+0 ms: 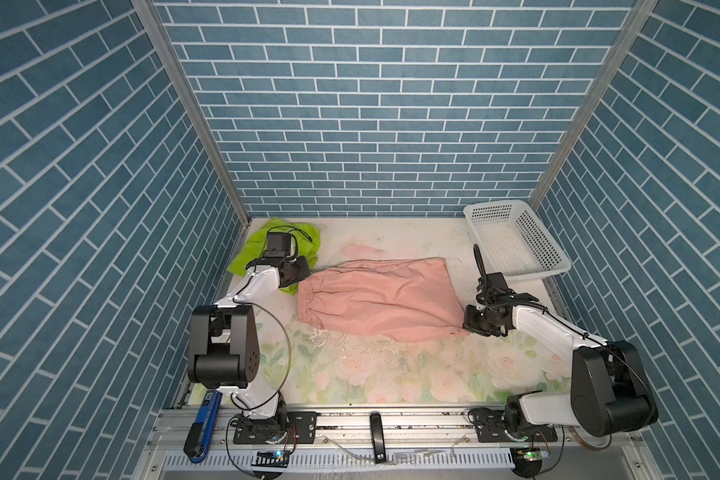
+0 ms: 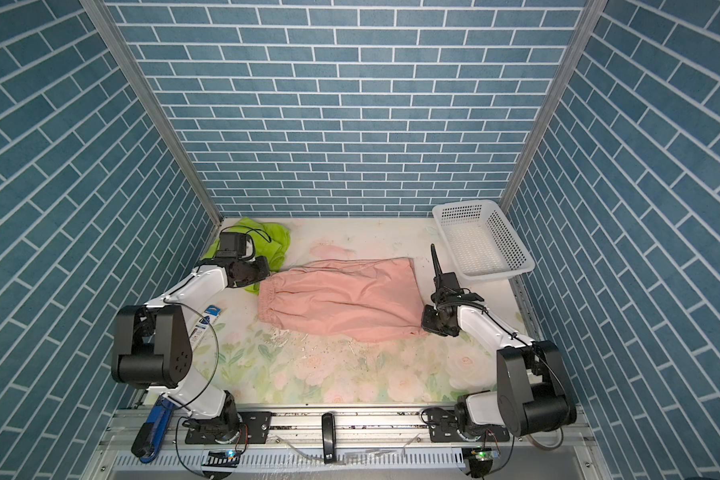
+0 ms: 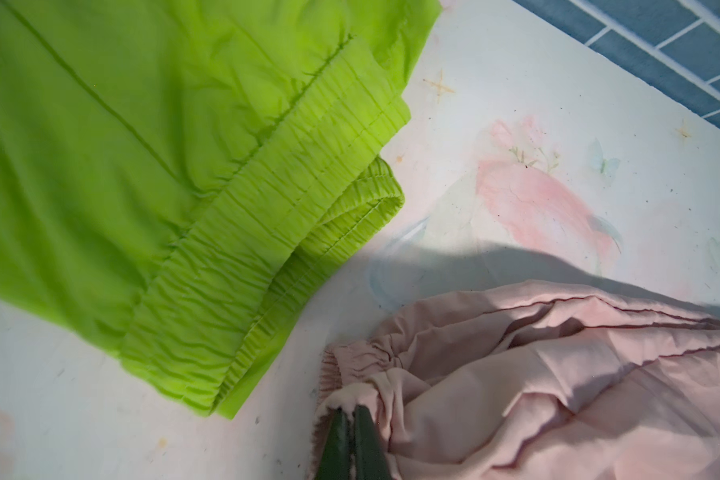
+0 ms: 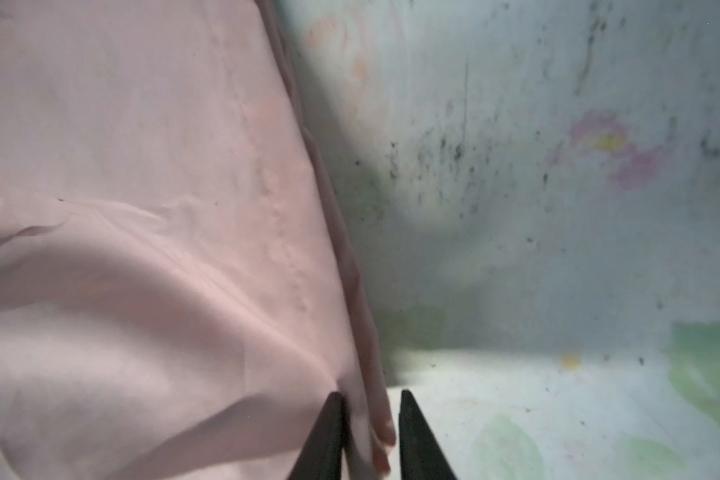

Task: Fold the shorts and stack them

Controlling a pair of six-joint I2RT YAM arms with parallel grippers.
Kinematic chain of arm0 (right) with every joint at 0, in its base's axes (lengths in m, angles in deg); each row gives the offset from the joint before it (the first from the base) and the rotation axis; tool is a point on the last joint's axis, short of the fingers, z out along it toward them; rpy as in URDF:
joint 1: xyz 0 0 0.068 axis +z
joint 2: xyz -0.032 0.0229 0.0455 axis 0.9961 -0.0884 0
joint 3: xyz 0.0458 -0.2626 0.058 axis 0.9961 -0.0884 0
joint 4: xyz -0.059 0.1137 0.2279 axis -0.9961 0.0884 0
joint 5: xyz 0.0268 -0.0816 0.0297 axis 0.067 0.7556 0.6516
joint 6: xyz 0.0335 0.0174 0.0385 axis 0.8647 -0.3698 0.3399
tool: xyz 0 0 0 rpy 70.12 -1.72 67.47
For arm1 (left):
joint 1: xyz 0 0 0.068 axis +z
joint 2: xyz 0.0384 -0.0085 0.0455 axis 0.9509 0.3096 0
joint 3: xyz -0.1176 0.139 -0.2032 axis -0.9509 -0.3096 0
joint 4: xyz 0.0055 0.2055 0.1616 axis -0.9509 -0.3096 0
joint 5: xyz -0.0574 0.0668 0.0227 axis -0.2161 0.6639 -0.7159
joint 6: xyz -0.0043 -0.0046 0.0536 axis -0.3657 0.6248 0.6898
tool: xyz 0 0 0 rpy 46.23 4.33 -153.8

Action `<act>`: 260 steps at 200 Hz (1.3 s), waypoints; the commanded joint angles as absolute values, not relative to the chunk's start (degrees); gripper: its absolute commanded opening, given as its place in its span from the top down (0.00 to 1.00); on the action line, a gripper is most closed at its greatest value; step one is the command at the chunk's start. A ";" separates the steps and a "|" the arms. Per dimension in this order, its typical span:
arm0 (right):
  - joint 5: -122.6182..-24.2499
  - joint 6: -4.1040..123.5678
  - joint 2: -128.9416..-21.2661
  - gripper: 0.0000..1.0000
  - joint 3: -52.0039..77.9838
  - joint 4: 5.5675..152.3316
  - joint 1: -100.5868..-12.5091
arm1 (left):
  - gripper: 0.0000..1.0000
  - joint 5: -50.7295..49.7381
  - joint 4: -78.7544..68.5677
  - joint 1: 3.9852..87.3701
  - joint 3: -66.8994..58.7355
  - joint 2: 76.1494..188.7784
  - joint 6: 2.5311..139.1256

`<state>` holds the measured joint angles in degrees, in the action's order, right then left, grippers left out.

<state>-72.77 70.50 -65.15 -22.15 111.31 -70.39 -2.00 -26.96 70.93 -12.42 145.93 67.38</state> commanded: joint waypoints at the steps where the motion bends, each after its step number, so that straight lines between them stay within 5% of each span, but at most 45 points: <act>1: -69.57 69.90 -62.25 0.69 -23.02 115.27 -70.60 | 1.00 -4.45 -22.30 70.56 -11.91 149.06 67.96; 9: -68.76 69.68 -61.17 0.65 -23.00 116.58 -70.60 | 0.92 -4.44 -21.99 70.56 -11.52 149.75 67.60; 19: -66.29 69.26 -59.82 0.59 -22.86 118.23 -70.63 | 0.71 -4.46 -21.61 70.56 -11.22 150.40 67.48; 36: -64.40 67.98 -57.09 0.52 -22.47 119.05 -70.60 | 0.23 -4.48 -21.93 70.56 -10.64 151.14 67.48; 40: -64.70 67.48 -56.43 0.51 -22.23 118.73 -70.52 | 0.04 -4.48 -22.36 70.56 -10.40 151.21 67.53; 43: -65.11 67.11 -55.93 0.50 -22.05 118.42 -70.45 | 0.01 -4.56 -22.94 70.56 -10.12 151.08 67.56; 102: -66.49 60.33 -64.66 0.45 -9.87 111.12 -52.54 | 0.00 -0.45 -40.80 70.56 -2.79 137.68 68.24; 149: -63.07 67.04 -73.25 0.42 -8.65 108.82 -44.71 | 0.00 -3.14 -44.08 72.14 -13.72 119.82 65.29; 207: -55.16 70.58 -67.25 0.38 -14.96 115.80 -42.78 | 0.00 -8.38 -45.85 72.32 -21.10 111.31 63.04; 260: -53.83 90.33 -54.97 0.36 -26.02 107.92 -44.08 | 0.00 -14.48 -43.80 72.32 -22.38 112.54 60.96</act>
